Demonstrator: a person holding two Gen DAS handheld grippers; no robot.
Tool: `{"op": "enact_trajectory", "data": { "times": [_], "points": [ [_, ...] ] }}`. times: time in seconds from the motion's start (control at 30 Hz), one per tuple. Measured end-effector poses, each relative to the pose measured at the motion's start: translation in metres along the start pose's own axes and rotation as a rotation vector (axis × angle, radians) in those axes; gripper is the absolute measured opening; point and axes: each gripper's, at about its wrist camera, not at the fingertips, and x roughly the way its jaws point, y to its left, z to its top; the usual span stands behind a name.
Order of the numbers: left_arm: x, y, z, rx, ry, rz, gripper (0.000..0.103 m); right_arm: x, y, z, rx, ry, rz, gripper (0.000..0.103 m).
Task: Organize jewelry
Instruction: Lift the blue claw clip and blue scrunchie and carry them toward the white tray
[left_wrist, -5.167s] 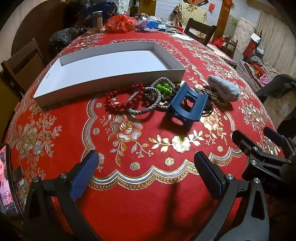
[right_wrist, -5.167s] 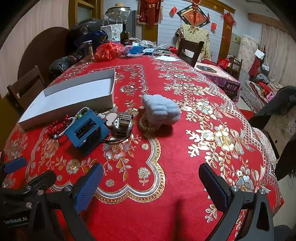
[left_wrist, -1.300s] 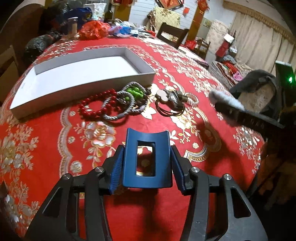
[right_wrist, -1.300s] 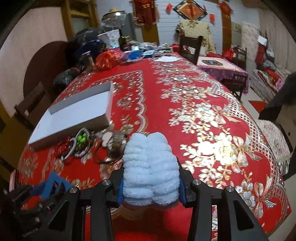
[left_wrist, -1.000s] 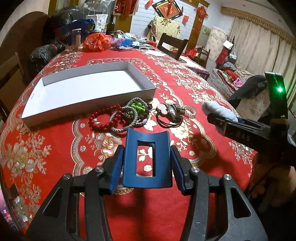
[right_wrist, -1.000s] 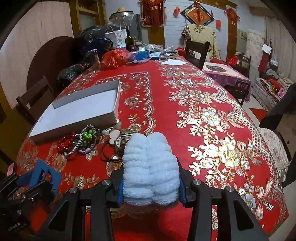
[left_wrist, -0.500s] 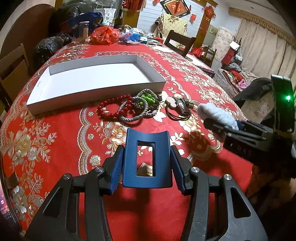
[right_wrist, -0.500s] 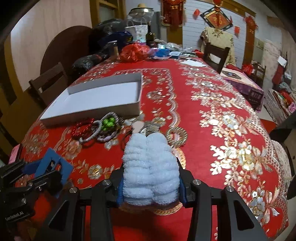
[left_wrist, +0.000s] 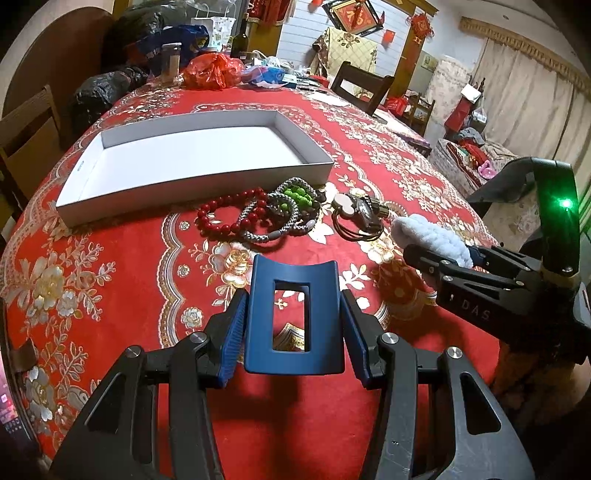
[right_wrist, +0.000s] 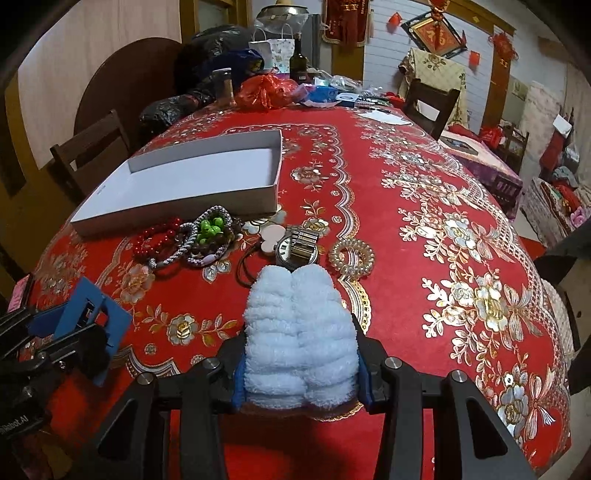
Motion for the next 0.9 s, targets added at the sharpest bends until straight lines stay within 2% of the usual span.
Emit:
{"op": "enact_trajectory", "data": {
  "times": [0.2,0.5,0.9],
  "points": [
    [0.003,0.003,0.001,0.002,0.007,0.020,0.048,0.000,0.002,0.000,-0.011,-0.004,0.005,0.043],
    [0.006,0.029,0.005,-0.042,0.020,0.068,0.048,0.001,0.007,-0.002,-0.028,0.006,0.005,0.043],
    [0.001,0.053,0.005,-0.078,-0.026,0.077,0.048,0.002,0.013,0.000,-0.043,0.024,-0.025,0.043]
  ]
}}
